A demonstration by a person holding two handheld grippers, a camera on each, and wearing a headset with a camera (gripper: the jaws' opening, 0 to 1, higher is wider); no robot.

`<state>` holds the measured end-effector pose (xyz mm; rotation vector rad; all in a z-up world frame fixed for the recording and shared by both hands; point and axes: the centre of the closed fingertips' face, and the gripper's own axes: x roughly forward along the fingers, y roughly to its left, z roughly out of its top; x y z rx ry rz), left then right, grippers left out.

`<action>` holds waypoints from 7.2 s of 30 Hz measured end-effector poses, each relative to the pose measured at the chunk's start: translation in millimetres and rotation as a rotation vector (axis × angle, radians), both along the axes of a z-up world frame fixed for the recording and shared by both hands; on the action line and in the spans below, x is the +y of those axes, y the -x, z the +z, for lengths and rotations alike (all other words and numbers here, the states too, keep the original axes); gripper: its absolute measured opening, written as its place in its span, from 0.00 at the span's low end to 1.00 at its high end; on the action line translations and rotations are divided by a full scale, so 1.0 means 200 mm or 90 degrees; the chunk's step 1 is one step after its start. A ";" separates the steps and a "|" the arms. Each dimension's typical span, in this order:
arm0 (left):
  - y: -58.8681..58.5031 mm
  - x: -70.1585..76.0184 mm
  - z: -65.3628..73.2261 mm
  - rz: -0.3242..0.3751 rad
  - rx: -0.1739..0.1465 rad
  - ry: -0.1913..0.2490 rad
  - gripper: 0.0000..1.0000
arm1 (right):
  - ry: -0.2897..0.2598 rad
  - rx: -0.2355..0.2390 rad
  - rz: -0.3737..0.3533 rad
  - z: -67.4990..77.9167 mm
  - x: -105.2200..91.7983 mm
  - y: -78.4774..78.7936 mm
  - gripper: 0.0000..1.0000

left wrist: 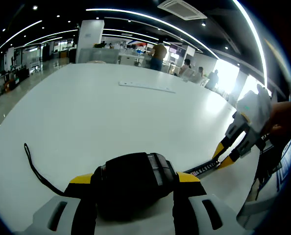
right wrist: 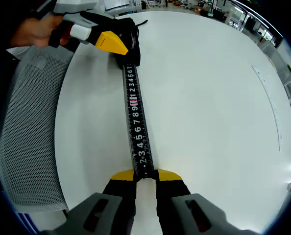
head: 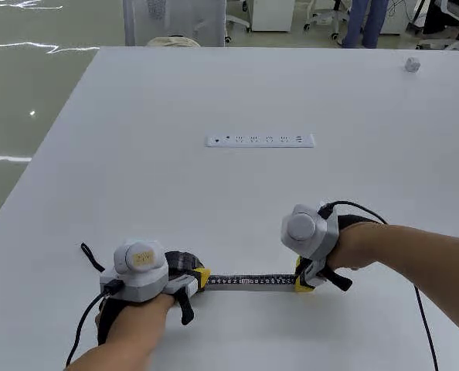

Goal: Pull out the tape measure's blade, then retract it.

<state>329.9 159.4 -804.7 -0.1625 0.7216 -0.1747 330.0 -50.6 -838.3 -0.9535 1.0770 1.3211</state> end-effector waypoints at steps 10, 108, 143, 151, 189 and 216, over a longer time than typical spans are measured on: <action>0.00 0.00 0.00 0.001 -0.001 0.001 0.59 | -0.002 0.000 0.003 0.00 0.02 0.00 0.14; 0.00 0.00 -0.01 0.006 -0.001 0.015 0.60 | -0.022 0.001 0.015 0.00 0.24 0.03 0.14; 0.01 -0.01 -0.01 0.007 -0.002 0.017 0.60 | -0.030 -0.003 0.027 0.00 0.33 0.04 0.14; 0.00 0.00 -0.01 0.006 -0.001 0.017 0.60 | -0.033 -0.002 0.028 0.00 0.35 0.04 0.14; 0.00 0.00 -0.01 0.010 0.001 0.023 0.60 | -0.054 -0.012 0.049 -0.01 0.42 0.05 0.13; 0.00 0.00 -0.01 0.013 0.001 0.028 0.60 | -0.065 -0.013 0.049 -0.01 0.52 0.05 0.13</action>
